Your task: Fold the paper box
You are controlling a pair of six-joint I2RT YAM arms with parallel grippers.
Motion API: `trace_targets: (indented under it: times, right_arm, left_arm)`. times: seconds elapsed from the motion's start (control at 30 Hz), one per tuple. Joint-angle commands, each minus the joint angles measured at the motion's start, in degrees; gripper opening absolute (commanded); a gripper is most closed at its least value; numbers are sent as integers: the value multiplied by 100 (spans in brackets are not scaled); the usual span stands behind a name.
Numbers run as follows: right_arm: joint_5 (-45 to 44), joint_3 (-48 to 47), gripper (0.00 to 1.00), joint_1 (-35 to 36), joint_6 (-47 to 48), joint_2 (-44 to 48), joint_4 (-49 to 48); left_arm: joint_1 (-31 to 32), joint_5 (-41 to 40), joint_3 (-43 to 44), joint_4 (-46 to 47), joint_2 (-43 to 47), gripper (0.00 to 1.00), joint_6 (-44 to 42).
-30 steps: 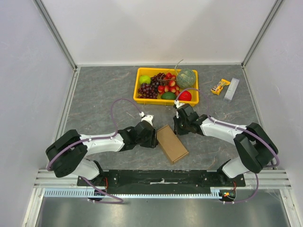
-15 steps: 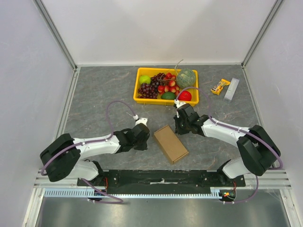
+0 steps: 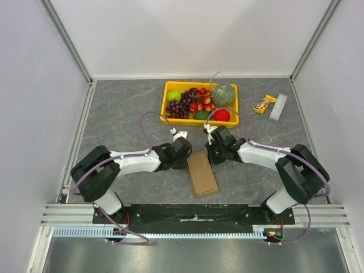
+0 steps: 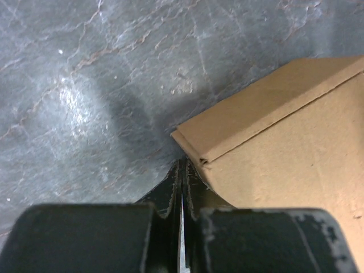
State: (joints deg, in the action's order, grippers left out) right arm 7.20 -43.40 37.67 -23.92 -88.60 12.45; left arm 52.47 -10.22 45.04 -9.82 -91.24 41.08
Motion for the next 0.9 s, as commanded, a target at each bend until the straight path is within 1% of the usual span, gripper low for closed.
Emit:
trace_targets:
  times: [0.0, 0.17, 0.27, 0.33, 0.4, 0.43, 0.53, 0.6, 0.73, 0.8, 0.87]
  right_arm:
    - [422, -151, 8, 21, 133, -140, -418]
    - [800, -125, 8, 30, 81, -254, -708]
    - [827, -99, 8, 30, 28, -298, -823]
    - [617, -73, 8, 30, -24, -246, -771]
    - [109, -55, 8, 21, -86, -106, -491]
    - [-242, -29, 7, 21, -112, 43, -306]
    - [-903, 173, 6, 21, -218, 465, 152]
    - [-1080, 357, 6, 21, -297, 807, 380]
    - [-827, 770, 6, 21, -586, 1457, 723]
    - [-738, 1016, 6, 12, -780, 1774, 846]
    - [-475, 1201, 6, 30, -956, 2099, 970]
  left_arm:
    - [-26, -86, 145, -266, -543, 2, -21]
    - [-17, 125, 225, -55, -667, 2, -161]
    - [-17, 222, 216, 24, -676, 2, -214]
    - [-17, 179, 172, -19, -649, 2, -223]
    - [-26, 38, 102, -247, -571, 2, -153]
    - [-52, 3, 6, -309, -414, 2, -49]
    - [-122, -41, -573, -380, 201, 2, 259]
    - [-123, -42, -925, -441, 667, 2, 470]
    - [17, 283, -1409, -494, 1467, 2, 900]
    - [315, 301, -1463, -564, 1661, 2, 1120]
    - [763, 275, -1393, -626, 1715, 2, 1366]
